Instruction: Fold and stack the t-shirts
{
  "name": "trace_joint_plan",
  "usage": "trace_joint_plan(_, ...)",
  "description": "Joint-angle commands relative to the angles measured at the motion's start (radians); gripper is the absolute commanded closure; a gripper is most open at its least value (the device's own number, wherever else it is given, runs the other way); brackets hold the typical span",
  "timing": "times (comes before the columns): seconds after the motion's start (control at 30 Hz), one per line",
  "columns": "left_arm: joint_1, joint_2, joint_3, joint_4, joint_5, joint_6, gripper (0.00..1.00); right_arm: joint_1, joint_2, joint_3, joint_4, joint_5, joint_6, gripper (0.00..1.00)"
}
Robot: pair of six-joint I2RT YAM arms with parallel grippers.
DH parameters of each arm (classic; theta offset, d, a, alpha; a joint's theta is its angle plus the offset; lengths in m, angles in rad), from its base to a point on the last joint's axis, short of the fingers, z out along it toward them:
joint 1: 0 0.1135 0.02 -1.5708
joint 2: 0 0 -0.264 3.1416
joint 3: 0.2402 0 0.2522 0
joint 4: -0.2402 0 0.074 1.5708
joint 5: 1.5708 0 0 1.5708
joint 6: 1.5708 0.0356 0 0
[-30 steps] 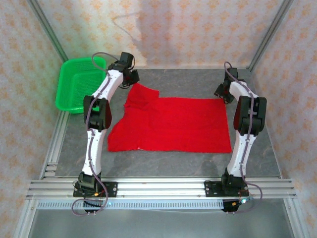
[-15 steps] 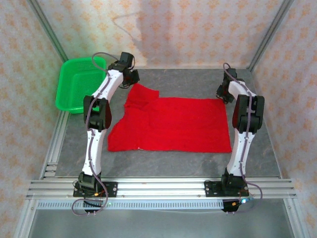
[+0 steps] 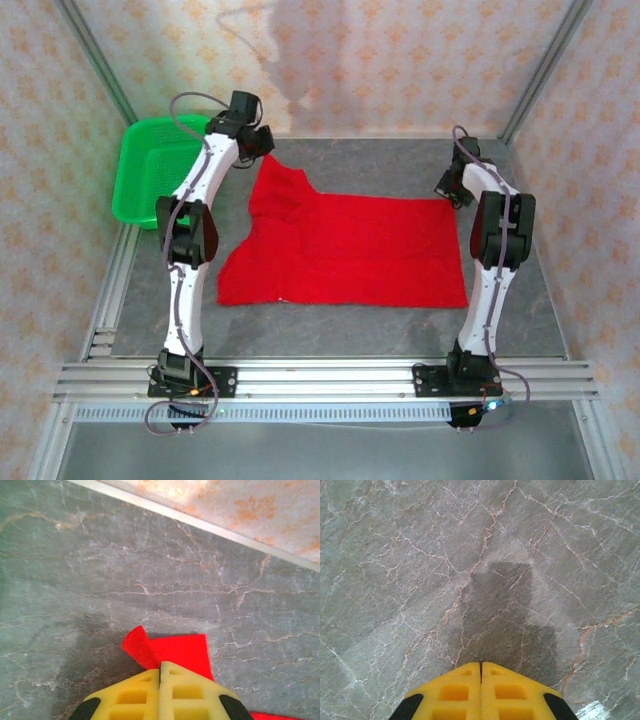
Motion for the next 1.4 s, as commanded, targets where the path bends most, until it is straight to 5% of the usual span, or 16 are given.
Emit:
trace_joint_plan(0.0,0.014,-0.062,0.030,-0.018,-0.010,0.022,1.00,-0.001,-0.112,-0.037,0.064,0.041,0.009,1.00)
trace_joint_plan(0.77,0.062,-0.094,0.080,-0.001,0.024,0.125,1.00,-0.019,-0.164,-0.099,0.119,0.070,-0.019,1.00)
trace_joint_plan(1.07,0.070,0.010,0.303,-0.107,0.065,0.242,1.00,-0.028,-0.132,-0.089,0.107,0.089,-0.032,1.00)
trace_joint_plan(1.37,0.075,0.065,0.304,-0.111,0.046,0.249,1.00,-0.029,-0.106,-0.076,0.103,0.101,-0.032,1.00)
